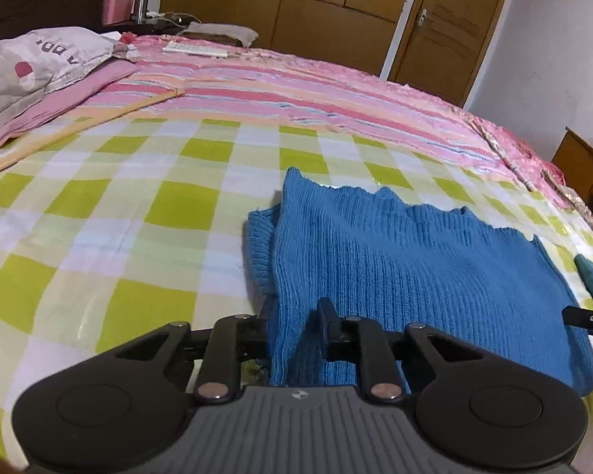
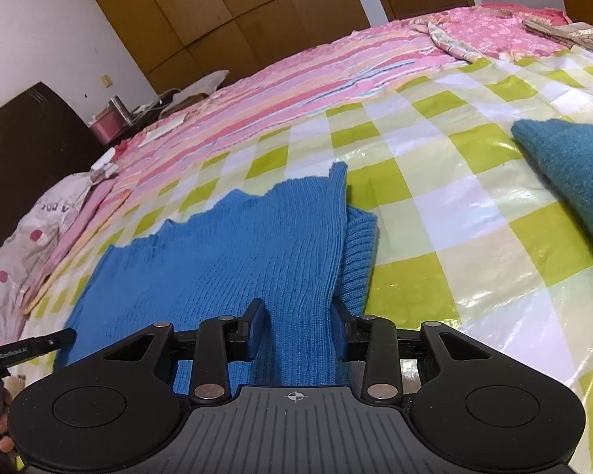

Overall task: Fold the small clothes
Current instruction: 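Release the hem and regrasp the folded edge with both grippers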

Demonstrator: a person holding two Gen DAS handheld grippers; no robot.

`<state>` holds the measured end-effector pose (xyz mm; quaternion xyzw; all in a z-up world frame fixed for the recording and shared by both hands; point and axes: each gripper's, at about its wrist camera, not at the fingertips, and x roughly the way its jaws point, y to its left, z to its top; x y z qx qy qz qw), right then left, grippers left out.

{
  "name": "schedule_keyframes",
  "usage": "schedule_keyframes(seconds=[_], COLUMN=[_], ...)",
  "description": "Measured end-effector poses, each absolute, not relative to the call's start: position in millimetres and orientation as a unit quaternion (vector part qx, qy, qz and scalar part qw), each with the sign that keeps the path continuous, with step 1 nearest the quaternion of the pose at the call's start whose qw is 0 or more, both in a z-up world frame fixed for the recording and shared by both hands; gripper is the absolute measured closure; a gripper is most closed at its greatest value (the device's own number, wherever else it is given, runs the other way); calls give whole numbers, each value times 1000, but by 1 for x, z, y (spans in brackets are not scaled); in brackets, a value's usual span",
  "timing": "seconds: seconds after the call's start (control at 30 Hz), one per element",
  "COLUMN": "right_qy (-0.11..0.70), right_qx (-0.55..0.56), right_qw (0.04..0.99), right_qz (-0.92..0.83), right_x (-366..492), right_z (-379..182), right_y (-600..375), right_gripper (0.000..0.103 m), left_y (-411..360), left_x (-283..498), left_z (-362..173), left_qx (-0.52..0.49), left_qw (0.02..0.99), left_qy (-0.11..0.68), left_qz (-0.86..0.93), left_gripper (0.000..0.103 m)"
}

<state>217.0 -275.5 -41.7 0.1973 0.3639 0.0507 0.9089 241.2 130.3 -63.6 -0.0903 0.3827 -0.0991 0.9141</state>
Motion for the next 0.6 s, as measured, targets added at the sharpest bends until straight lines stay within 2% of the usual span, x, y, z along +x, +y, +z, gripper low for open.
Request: schedule_keyframes(seconds=[0.07, 0.1, 0.13, 0.17, 0.4, 0.5, 0.6], right_qy=[369, 371, 372, 372, 332, 360, 382], right_qx=[191, 187, 183, 182, 172, 165, 207], right_qw=[908, 908, 909, 909, 922, 916, 899], right_qz=[54, 53, 55, 57, 100, 71, 49], right_x=[221, 222, 222, 222, 188, 196, 204], right_z=[-40, -39, -37, -34, -8, -27, -45], right_y=[-273, -272, -271, -271, -263, -265, -279], right_gripper=[67, 71, 78, 94, 95, 95, 95], left_y=[131, 131, 131, 132, 153, 151, 148], left_x=[247, 248, 247, 245, 207, 209, 216], left_z=[-64, -64, -62, -60, -44, -59, -70], left_qx=[-96, -96, -95, -95, -143, -120, -118], left_qw=[912, 912, 913, 914, 915, 913, 905], left_qy=[387, 387, 385, 384, 362, 382, 401], left_qz=[-98, -93, -91, -93, -105, -78, -73], left_gripper=[78, 80, 88, 89, 92, 92, 91])
